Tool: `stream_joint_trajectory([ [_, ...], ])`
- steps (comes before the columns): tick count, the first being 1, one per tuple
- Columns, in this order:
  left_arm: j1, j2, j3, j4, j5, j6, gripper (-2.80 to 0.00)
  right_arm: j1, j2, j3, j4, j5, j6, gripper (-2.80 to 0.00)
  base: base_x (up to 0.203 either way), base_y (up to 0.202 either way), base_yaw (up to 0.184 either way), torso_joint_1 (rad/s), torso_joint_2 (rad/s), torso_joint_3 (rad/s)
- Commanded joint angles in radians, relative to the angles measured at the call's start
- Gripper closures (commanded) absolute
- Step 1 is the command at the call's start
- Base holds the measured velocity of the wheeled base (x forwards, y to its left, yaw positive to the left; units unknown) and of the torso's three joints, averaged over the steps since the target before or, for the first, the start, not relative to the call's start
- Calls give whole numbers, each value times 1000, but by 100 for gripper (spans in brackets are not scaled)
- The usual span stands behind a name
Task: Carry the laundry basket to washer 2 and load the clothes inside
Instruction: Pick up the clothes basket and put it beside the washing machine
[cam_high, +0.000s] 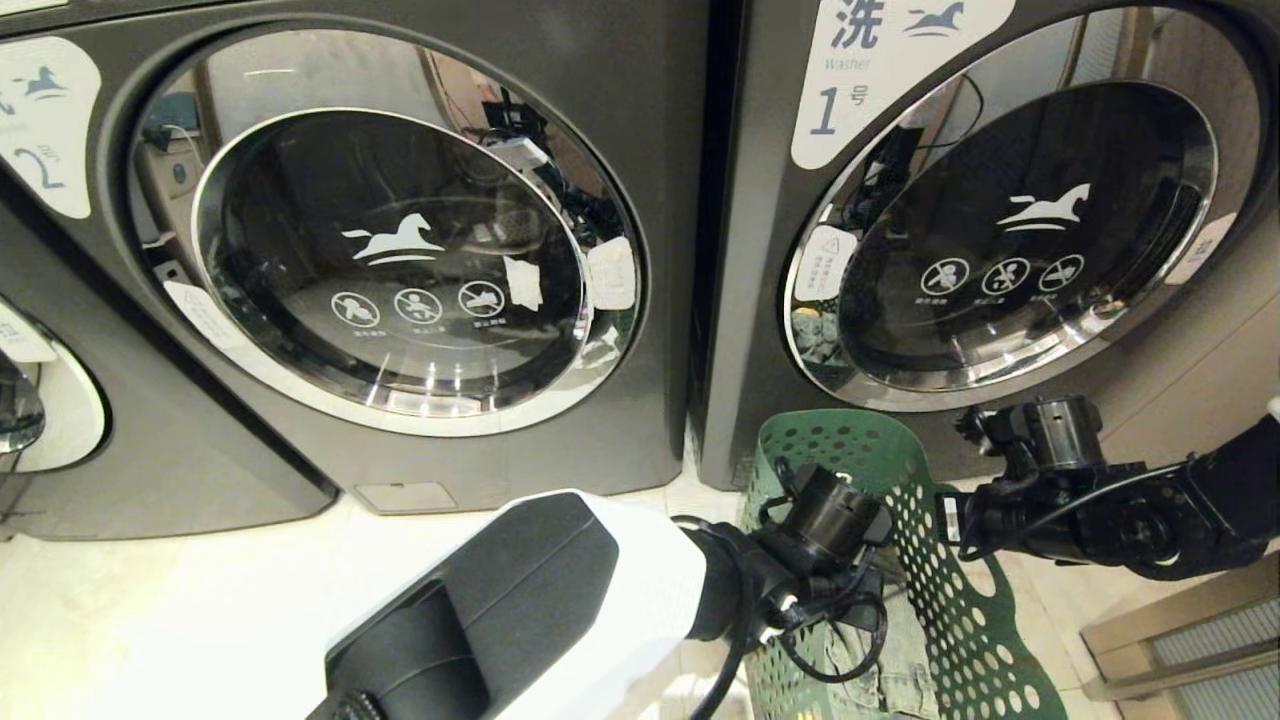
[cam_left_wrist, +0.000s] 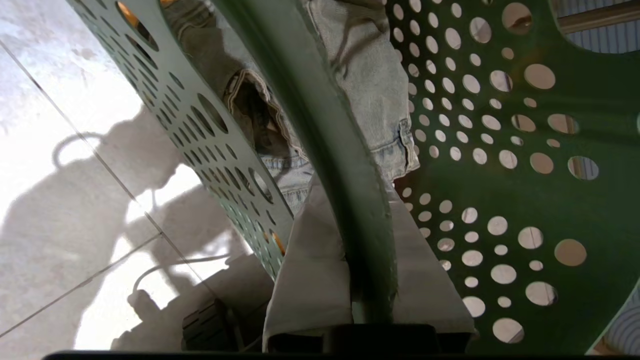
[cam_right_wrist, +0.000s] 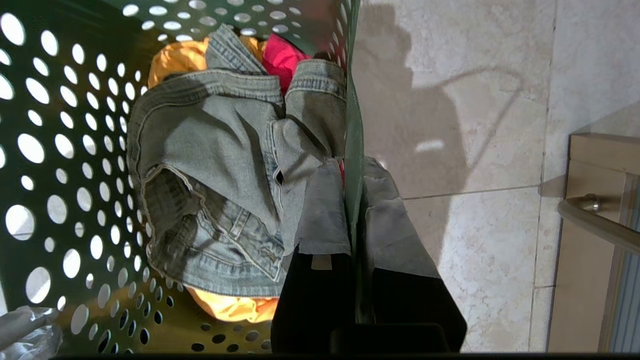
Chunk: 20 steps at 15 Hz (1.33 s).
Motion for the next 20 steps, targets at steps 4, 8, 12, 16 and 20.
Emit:
stream_joint_trajectory([
  [4, 0, 34, -38, 5, 2, -5, 0, -3, 15, -9, -1, -2, -1, 0, 0, 0, 0, 2, 2, -201],
  [8, 0, 63, -58, -2, 17, -4, 0, -11, 15, -9, -1, -9, -29, 0, 0, 0, 0, 2, 5, -109],
  [12, 2, 78, -59, -9, 33, -4, 0, -11, 20, -9, -1, -9, -29, 0, 0, 0, 0, 0, 0, 0],
  [16, 2, 88, -59, -17, 44, -8, 0, -11, 20, -8, -3, -9, -27, 0, 0, 0, 0, 0, 0, 0],
  [20, -3, 107, -59, -17, 91, -1, -280, -11, 18, -5, -3, -9, -23, 0, 0, 0, 0, 0, 0, 0],
])
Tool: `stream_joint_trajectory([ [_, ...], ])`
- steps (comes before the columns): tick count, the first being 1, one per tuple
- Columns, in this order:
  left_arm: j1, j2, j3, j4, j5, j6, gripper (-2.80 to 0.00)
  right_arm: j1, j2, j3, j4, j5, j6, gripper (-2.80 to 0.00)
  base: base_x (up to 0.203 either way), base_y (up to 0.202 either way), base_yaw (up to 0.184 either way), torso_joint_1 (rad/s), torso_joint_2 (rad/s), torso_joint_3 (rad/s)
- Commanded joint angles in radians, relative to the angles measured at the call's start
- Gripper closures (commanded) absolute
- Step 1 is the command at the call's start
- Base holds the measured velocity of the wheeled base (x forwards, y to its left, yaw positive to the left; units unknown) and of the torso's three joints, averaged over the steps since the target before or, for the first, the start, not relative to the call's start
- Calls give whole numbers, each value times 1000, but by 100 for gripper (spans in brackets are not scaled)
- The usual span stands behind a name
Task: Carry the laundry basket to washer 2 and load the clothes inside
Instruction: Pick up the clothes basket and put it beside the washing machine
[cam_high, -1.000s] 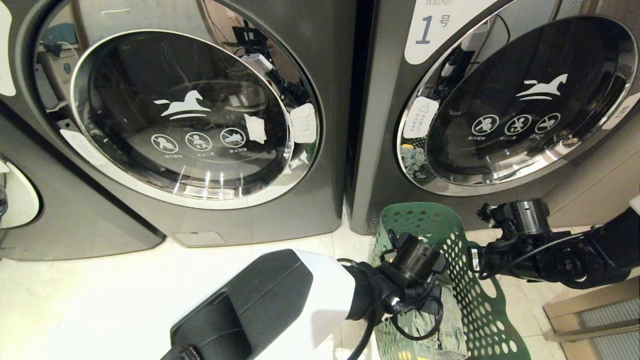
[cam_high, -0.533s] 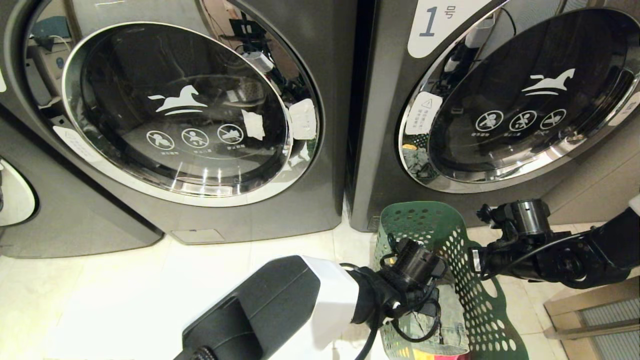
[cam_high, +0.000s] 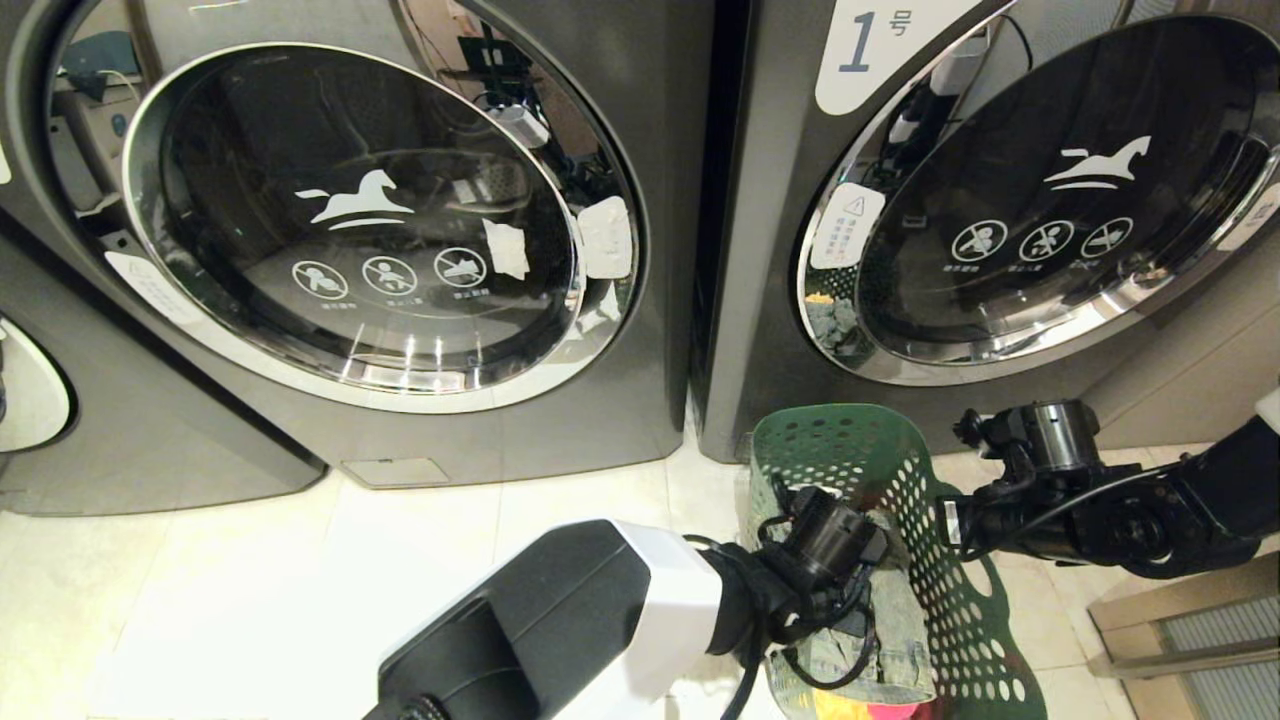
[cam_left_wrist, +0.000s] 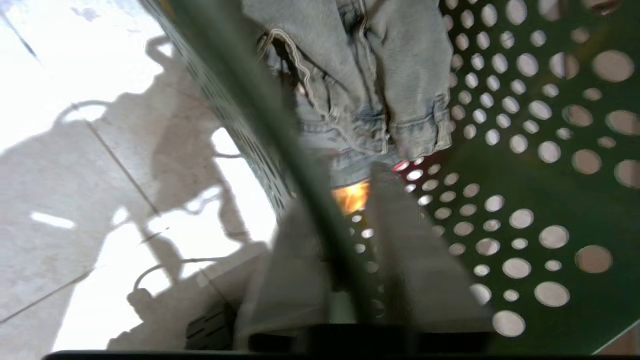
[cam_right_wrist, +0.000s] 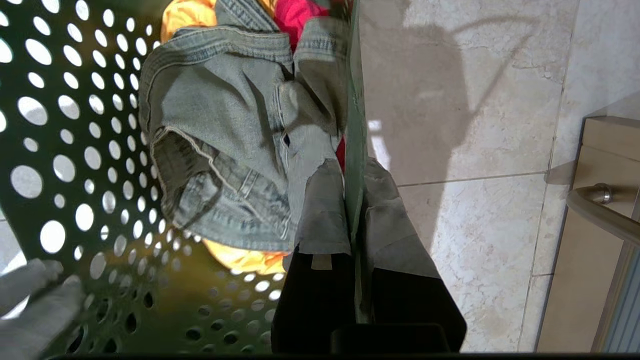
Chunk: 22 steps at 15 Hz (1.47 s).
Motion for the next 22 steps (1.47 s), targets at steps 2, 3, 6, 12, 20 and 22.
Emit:
stream_joint_trajectory([
  [2, -2, 12, 2, 8, 13, -3, -280, -4, -1, 1, -3, -1, 1, 0, 0, 0, 0, 0, 0, 0],
  [3, -2, 12, 2, 15, 15, -2, -280, -5, -1, 2, -3, -1, 0, 0, 0, 0, 0, 0, 0, 0],
  [6, -2, 0, 2, 110, 54, -1, -280, -6, -1, 14, 0, -4, -2, 0, 0, 0, 0, 0, 0, 0],
  [12, 13, -18, 2, 183, 162, -5, -280, -7, 43, 21, 3, -4, 0, 0, 0, 0, 0, 0, 0, 0],
  [20, 64, -80, 2, 196, 222, -6, -280, -8, 108, -38, -12, -7, 0, 0, 0, 0, 0, 0, 0, 0],
  [22, 72, -80, 2, 197, 222, -6, -280, -15, 135, -62, -37, -21, 0, 0, 0, 0, 0, 0, 0, 0],
])
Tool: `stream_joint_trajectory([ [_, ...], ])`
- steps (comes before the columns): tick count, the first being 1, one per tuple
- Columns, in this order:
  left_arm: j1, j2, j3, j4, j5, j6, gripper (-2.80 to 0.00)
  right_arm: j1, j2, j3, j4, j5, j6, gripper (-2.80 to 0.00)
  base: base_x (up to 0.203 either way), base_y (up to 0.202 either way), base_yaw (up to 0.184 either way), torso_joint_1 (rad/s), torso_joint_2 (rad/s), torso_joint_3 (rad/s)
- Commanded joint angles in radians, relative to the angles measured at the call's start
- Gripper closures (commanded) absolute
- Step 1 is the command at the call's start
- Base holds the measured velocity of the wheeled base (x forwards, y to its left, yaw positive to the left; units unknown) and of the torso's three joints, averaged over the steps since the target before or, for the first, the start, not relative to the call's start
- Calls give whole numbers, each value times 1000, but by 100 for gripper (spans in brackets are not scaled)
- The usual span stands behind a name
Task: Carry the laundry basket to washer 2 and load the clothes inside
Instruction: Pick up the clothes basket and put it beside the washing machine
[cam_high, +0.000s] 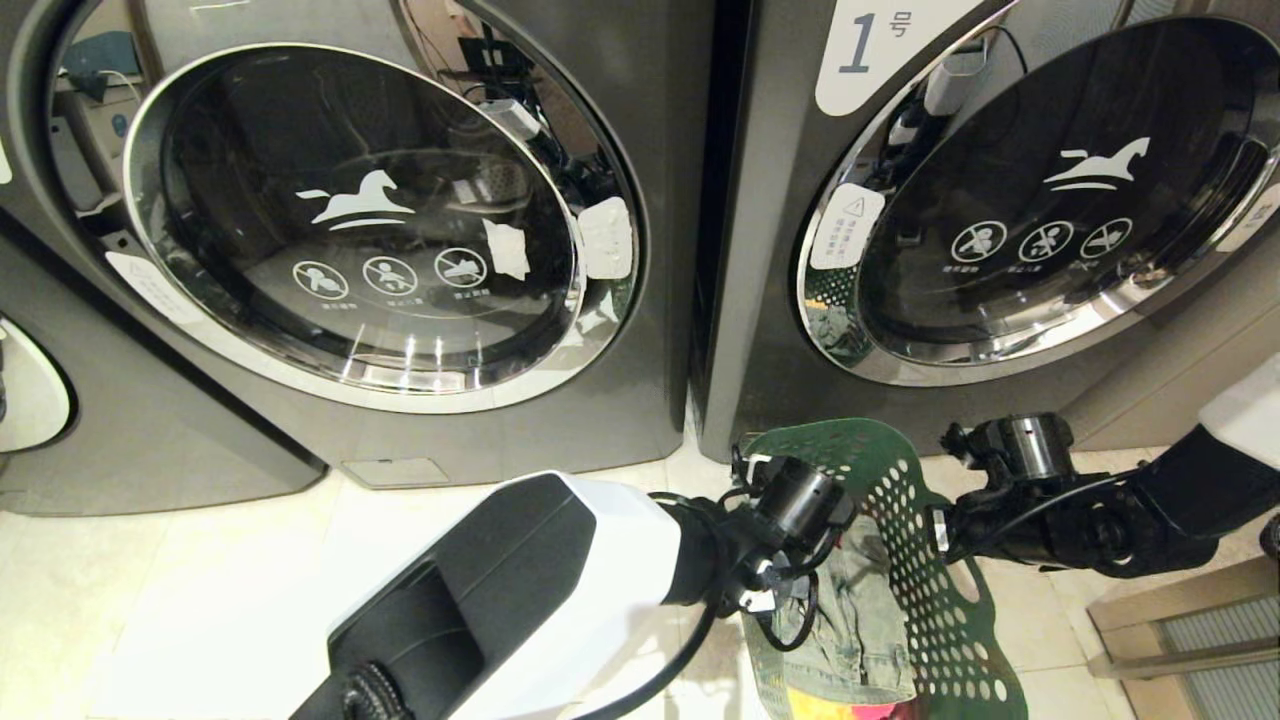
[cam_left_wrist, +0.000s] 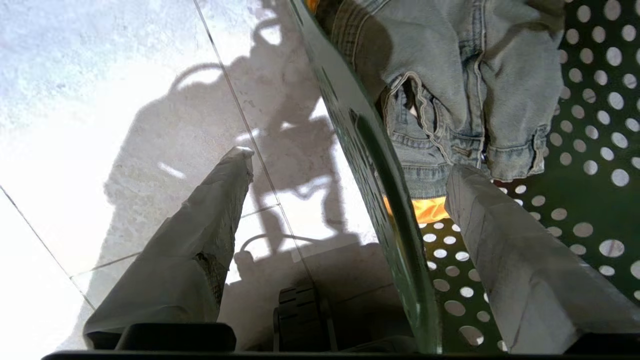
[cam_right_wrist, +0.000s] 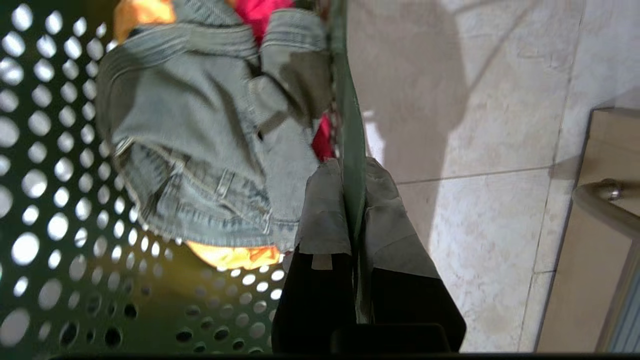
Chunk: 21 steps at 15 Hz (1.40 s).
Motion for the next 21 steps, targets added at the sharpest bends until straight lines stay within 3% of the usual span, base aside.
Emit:
stream_joint_trajectory([
  [1, 9, -5, 0, 2, 2, -2, -280, -6, 46, -32, -28, -18, 1, 0, 0, 0, 0, 0, 0, 0],
  [4, 15, 3, 0, 0, 1, -2, -280, -9, 63, -49, -45, -77, 8, 0, 0, 0, 0, 0, 0, 0],
  [9, 15, 1, -2, -11, -2, 2, -280, -10, 62, -52, -46, -95, 41, 0, 0, 0, 0, 0, 0, 0],
  [10, 14, -2, -2, -14, -2, 1, -280, -10, 62, -54, -46, -97, 57, -280, 0, 0, 0, 0, 0, 0],
  [17, 14, -82, -2, 4, -2, 2, -280, -4, 23, -23, -44, -94, 62, -280, 0, 0, 0, 0, 0, 0],
  [21, 13, -189, 0, 117, 9, -12, -280, -4, -148, 92, -36, -85, 54, -280, 0, 0, 0, 0, 0, 0],
])
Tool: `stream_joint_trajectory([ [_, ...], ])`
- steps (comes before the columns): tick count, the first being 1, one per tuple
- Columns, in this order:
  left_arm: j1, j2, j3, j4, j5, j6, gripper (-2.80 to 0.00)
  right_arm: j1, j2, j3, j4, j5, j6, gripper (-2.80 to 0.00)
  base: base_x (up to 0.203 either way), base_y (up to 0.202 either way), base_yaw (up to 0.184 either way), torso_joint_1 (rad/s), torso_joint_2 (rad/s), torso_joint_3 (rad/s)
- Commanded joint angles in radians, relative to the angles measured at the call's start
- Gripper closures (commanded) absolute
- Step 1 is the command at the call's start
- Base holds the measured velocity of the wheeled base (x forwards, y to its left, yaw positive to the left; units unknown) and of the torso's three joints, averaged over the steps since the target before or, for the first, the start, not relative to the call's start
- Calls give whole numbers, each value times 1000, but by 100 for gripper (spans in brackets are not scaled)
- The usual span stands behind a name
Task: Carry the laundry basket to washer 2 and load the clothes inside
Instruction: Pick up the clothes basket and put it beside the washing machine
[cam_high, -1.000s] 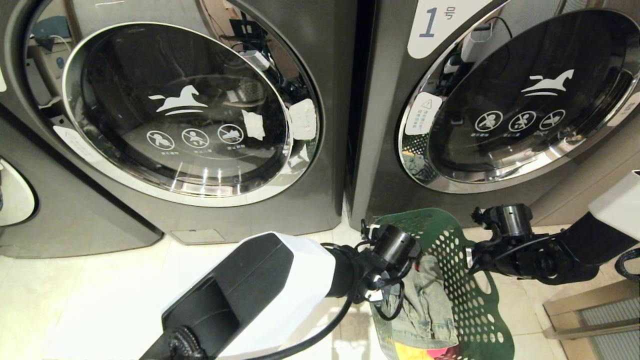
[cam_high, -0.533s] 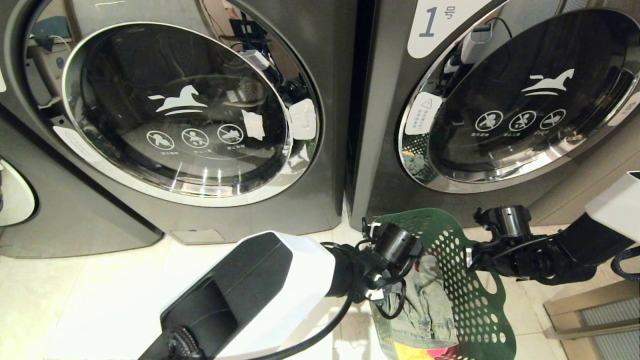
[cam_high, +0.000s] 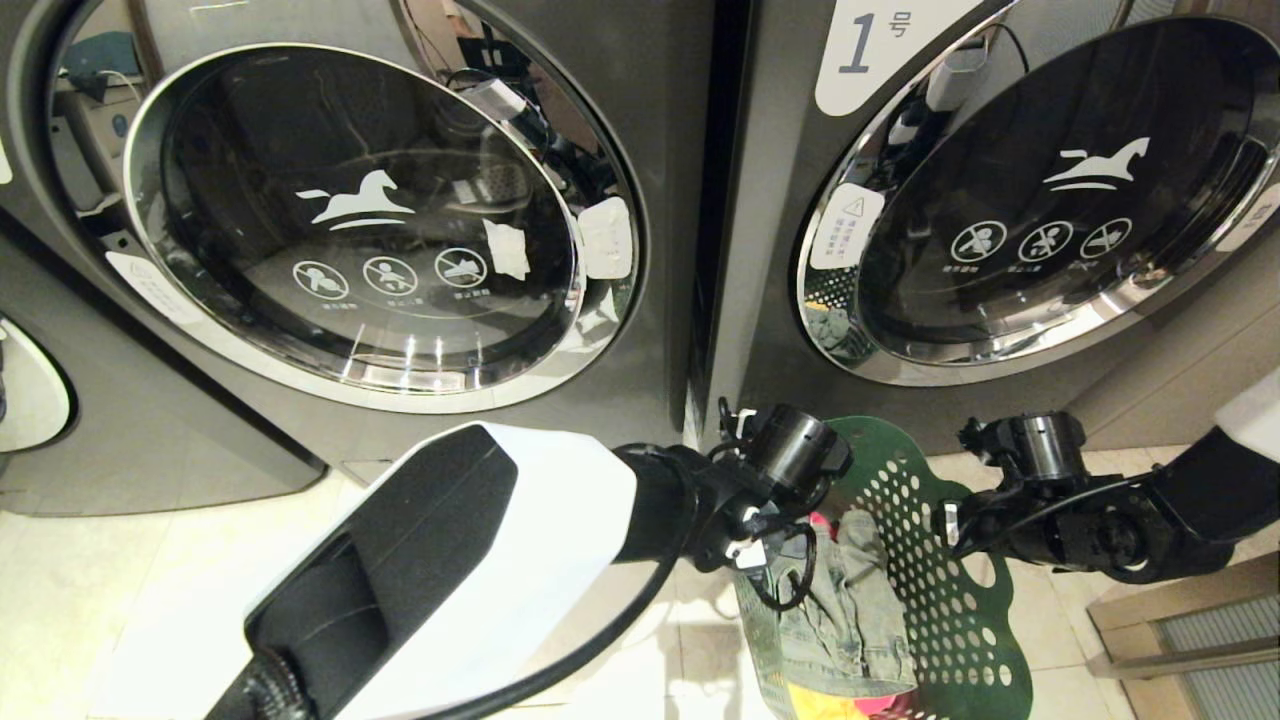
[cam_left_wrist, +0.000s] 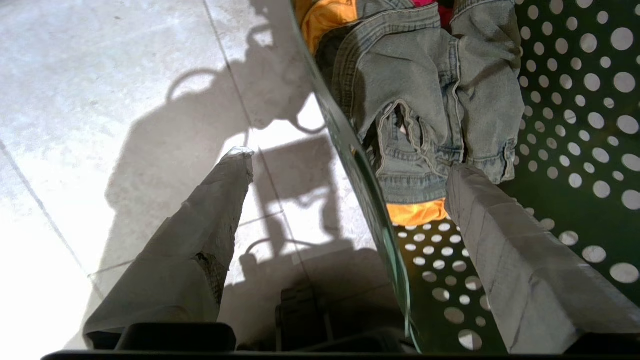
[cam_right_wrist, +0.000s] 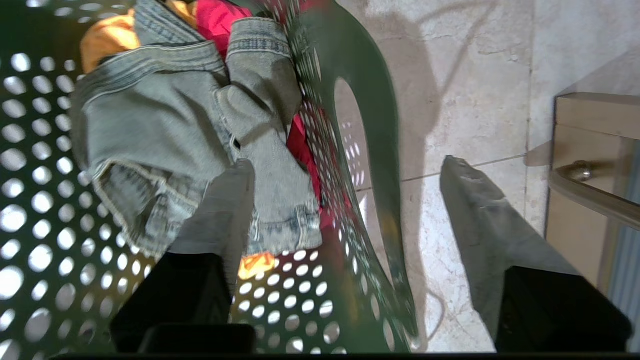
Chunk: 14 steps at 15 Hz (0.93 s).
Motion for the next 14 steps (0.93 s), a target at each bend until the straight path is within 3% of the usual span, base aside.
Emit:
stream_joint_trajectory([
  [1, -2, -93, 1, 71, 15, -32, -280, 1, -156, 77, -1, 6, -2, -280, 0, 0, 0, 0, 0, 0],
  [6, 0, -189, 26, 209, 68, -193, -280, 15, -404, 275, 5, 21, -61, -280, 0, 0, 0, 0, 0, 0],
  [9, 23, -260, 68, 276, 71, -202, -280, 87, -513, 370, 102, 41, -89, -280, 0, 0, 0, 0, 0, 0],
  [11, 53, -283, 79, 361, 128, -206, -280, 154, -535, 381, 171, 59, -97, -280, 0, 0, 0, 0, 0, 0],
  [12, 69, -296, 87, 391, 168, -222, -280, 182, -534, 379, 178, 60, -97, 0, 0, 0, 0, 0, 0, 0],
  [13, 85, -323, 100, 402, 177, -230, 0, 206, -528, 372, 180, 59, -95, 0, 0, 0, 0, 0, 0, 0],
  [14, 96, -346, 130, 406, 174, -231, 0, 223, -520, 367, 180, 59, -95, 0, 0, 0, 0, 0, 0, 0],
])
